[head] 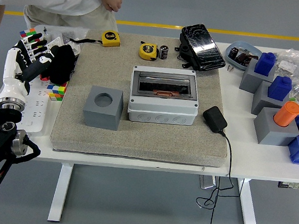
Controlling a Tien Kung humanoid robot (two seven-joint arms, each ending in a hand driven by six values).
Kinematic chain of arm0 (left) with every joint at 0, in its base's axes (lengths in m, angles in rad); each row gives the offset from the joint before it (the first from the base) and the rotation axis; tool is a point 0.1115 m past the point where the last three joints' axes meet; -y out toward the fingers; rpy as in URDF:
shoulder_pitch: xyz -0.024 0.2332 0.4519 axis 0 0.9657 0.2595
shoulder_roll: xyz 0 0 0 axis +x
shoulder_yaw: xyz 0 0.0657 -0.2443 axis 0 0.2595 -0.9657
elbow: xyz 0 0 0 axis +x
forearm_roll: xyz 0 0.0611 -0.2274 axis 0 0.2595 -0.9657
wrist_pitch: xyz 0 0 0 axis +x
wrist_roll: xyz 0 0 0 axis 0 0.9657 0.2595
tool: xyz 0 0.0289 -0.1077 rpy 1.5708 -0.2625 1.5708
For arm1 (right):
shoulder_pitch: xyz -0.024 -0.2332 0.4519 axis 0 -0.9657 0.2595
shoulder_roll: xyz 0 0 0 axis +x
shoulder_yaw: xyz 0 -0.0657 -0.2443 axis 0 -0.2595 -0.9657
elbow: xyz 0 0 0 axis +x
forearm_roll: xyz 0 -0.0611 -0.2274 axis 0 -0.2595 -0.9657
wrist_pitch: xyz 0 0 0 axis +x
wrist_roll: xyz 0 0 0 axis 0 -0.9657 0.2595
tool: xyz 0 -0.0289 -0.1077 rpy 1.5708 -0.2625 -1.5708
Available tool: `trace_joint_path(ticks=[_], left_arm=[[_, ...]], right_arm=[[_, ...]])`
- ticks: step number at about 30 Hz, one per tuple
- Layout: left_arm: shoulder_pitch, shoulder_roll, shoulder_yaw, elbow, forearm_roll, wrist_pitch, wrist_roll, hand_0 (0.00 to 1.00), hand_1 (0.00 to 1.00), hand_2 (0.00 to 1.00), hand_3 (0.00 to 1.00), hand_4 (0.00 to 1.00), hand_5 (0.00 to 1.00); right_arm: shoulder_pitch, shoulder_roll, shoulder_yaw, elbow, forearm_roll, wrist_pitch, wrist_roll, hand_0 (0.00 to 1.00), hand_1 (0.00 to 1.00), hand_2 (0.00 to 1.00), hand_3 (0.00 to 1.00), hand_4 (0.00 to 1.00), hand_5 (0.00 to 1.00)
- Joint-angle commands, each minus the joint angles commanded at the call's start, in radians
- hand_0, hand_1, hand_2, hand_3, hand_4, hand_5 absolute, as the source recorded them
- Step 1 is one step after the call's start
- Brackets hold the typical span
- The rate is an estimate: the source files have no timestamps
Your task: Fetch the battery,place it into the box,close the lid of the box
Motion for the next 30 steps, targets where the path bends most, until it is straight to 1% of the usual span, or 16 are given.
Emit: trace_joint_path(ticks=[30], left_arm=[[0.001, 0.002, 0.006, 0.0, -0.001, 0.0, 0.0, 0.674, 0.694, 0.7, 0.739, 0.899, 0.274]], right_arm=[[0.001, -0.001, -0.005, 0.0, 0.001, 0.0, 0.0, 0.695, 0.723, 0.716, 0.692, 0.998, 0.698]])
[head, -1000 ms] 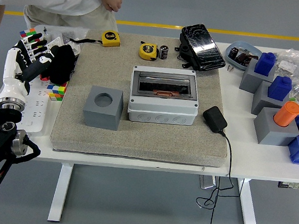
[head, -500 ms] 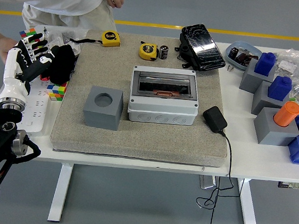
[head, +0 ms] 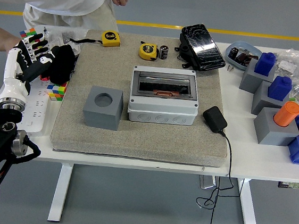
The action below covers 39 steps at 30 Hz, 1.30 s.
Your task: Fetch the battery,place it into the box,close the lid of the box
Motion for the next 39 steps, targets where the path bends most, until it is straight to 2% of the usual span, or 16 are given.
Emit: trace_joint_path(ticks=[39], left_arm=[[0.004, -0.002, -0.001, 0.002, -0.001, 0.0, -0.001, 0.674, 0.693, 0.7, 0.736, 0.898, 0.272]], right_arm=[[-0.003, 0.0, 0.0, 0.0, 0.001, 0.0, 0.0, 0.699, 0.723, 0.716, 0.692, 0.998, 0.698]])
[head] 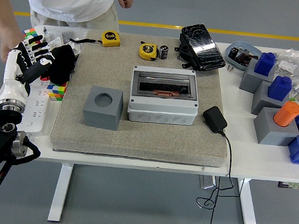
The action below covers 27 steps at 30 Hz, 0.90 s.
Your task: Fetch the battery,place it into the box,close the lid of the box
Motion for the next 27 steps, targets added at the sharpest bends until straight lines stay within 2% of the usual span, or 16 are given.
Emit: trace_joint_path(ticks=[27], left_arm=[[-0.001, -0.002, -0.002, -0.002, 0.0, 0.0, 0.0, 0.672, 0.693, 0.7, 0.735, 0.897, 0.271]], right_arm=[[0.0, 0.002, 0.004, 0.0, 0.0, 0.0, 0.001, 0.698, 0.723, 0.716, 0.692, 0.998, 0.697]])
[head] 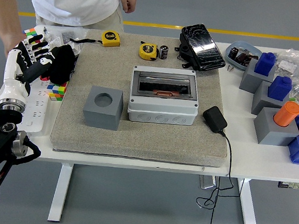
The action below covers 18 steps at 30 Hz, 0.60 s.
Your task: Fetch the battery,place it into the box,close the lid of the box
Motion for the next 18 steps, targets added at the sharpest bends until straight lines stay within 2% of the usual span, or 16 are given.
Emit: trace_joint_path(ticks=[17, 18], left_arm=[[0.001, -0.001, -0.001, -0.001, 0.0, 0.001, -0.002, 0.673, 0.692, 0.7, 0.736, 0.896, 0.27], [0.002, -0.001, -0.001, -0.001, -0.001, 0.0, -0.002, 0.307, 0.61, 0.701, 0.736, 0.896, 0.271]], right_arm=[[-0.001, 0.0, -0.001, -0.001, 0.0, 0.0, 0.0, 0.695, 0.722, 0.716, 0.692, 0.998, 0.698], [-0.001, 0.0, -0.001, -0.001, 0.001, 0.0, 0.0, 0.695, 0.722, 0.716, 0.692, 0.998, 0.697]])
